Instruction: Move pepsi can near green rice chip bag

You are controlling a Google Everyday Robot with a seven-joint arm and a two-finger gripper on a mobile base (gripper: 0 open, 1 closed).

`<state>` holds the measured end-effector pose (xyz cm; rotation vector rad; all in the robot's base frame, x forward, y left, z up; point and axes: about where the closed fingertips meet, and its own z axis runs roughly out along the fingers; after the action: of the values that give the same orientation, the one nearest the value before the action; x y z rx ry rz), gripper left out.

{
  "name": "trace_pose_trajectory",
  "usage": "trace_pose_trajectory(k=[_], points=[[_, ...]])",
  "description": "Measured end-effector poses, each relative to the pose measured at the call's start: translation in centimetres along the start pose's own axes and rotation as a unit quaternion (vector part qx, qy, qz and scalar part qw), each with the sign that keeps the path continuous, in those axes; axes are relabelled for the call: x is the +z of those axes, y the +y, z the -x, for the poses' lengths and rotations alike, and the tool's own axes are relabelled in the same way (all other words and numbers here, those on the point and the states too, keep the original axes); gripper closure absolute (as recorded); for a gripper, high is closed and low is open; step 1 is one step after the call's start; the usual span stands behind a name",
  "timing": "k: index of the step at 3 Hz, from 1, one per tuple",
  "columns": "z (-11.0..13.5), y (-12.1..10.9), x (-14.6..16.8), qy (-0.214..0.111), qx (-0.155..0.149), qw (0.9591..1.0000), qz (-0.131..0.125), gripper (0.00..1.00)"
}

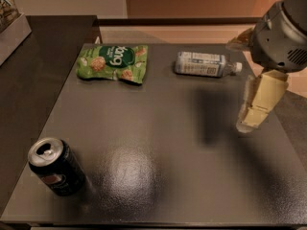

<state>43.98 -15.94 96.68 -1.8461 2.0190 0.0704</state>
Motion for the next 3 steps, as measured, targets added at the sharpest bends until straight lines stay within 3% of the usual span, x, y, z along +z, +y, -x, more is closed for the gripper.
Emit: trace_pose_trajectory(k=[1, 2, 3], points=[[3.4, 2.7, 1.9, -0.03, -0.04, 0.9983, 0.028, 0.0], [6.4, 5.5, 3.6, -0.059, -0.072, 0.9939, 0.058, 0.0], [10.2, 8.6, 6.1, -0.102, -0.102, 0.9855, 0.089, 0.0]])
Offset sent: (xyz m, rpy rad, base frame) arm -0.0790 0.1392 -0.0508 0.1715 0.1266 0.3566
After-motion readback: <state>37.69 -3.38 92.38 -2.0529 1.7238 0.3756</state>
